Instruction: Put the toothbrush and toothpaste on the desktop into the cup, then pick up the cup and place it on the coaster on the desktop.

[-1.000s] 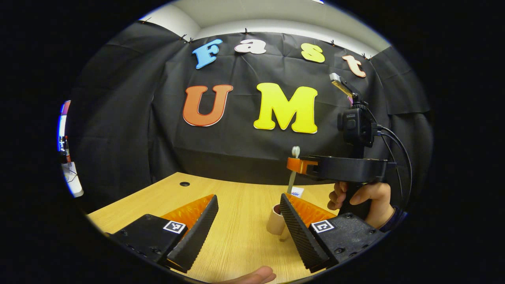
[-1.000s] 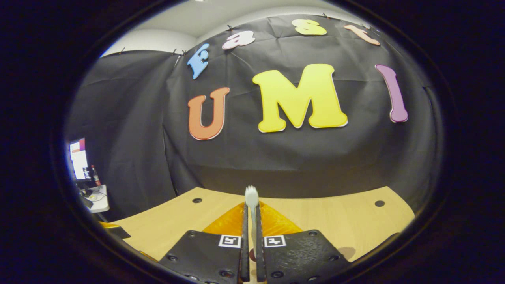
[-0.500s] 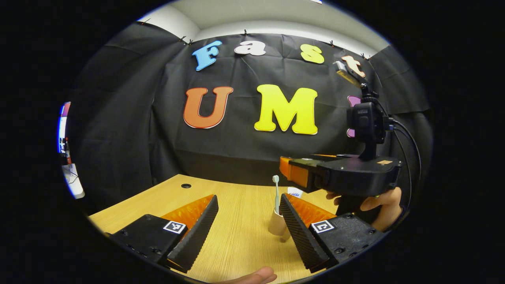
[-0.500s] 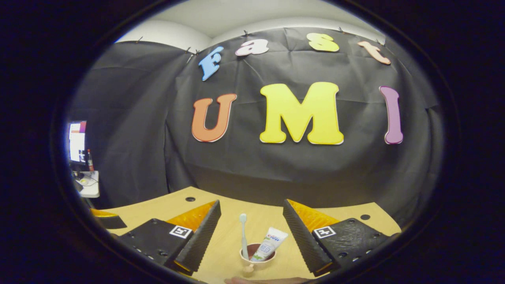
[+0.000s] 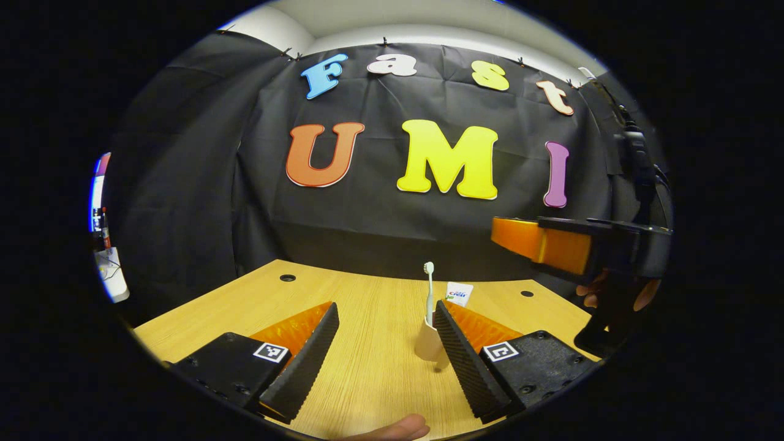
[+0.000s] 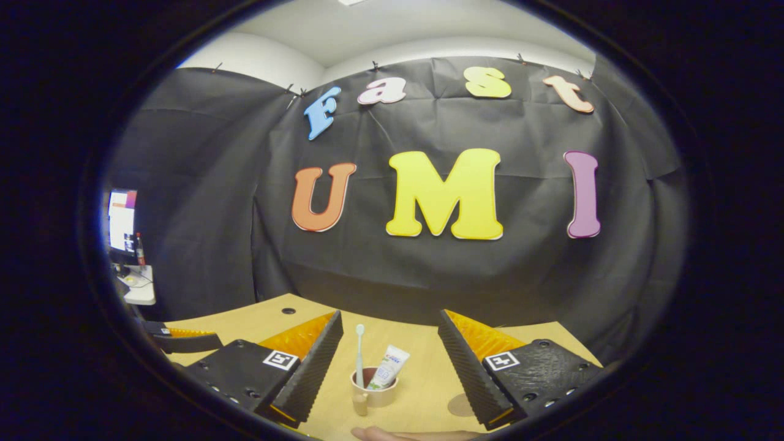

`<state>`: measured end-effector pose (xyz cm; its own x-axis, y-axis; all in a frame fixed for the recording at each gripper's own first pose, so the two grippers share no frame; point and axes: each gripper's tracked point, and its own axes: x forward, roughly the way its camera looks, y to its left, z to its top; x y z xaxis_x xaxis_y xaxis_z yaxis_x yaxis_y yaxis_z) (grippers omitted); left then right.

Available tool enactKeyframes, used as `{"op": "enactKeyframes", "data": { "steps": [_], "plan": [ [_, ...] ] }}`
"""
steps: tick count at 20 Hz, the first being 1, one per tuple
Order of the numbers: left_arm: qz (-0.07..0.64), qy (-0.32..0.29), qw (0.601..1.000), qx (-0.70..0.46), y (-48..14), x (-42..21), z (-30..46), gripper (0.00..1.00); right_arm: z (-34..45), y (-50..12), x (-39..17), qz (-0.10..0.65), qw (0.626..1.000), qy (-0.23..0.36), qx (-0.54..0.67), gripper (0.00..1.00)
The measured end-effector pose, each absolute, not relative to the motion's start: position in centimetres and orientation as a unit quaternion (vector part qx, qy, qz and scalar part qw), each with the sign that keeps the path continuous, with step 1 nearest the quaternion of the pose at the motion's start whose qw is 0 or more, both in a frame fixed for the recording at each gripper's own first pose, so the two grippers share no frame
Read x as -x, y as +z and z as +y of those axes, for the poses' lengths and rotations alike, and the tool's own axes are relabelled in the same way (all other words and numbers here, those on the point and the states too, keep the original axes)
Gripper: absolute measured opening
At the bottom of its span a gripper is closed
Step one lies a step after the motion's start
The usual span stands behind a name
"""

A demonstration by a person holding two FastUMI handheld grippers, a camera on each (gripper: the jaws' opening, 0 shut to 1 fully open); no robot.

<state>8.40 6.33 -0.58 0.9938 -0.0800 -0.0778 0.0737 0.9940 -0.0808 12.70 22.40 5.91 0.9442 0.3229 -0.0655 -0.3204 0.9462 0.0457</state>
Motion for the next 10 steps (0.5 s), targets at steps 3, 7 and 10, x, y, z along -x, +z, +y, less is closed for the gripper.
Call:
{"op": "enactKeyframes", "data": {
  "steps": [3, 7, 10],
  "plan": [
    [0.048, -0.043, 0.997, 0.033, -1.0, -8.4, 5.2, 0.98, 19.1, 6.0, -10.3, 0.029, 0.987, 0.158, -0.009, 0.94],
    [0.056, -0.039, 0.997, 0.033, -1.1, -7.9, 3.3, 0.98, 12.3, 6.1, -6.6, 0.014, 0.991, 0.131, -0.004, 0.96],
    [0.068, -0.055, 0.996, 0.019, -1.2, -7.5, 0.5, 0.98, 7.3, 5.7, -3.8, 0.009, 0.993, 0.113, -0.018, 0.96]
  ]
}}
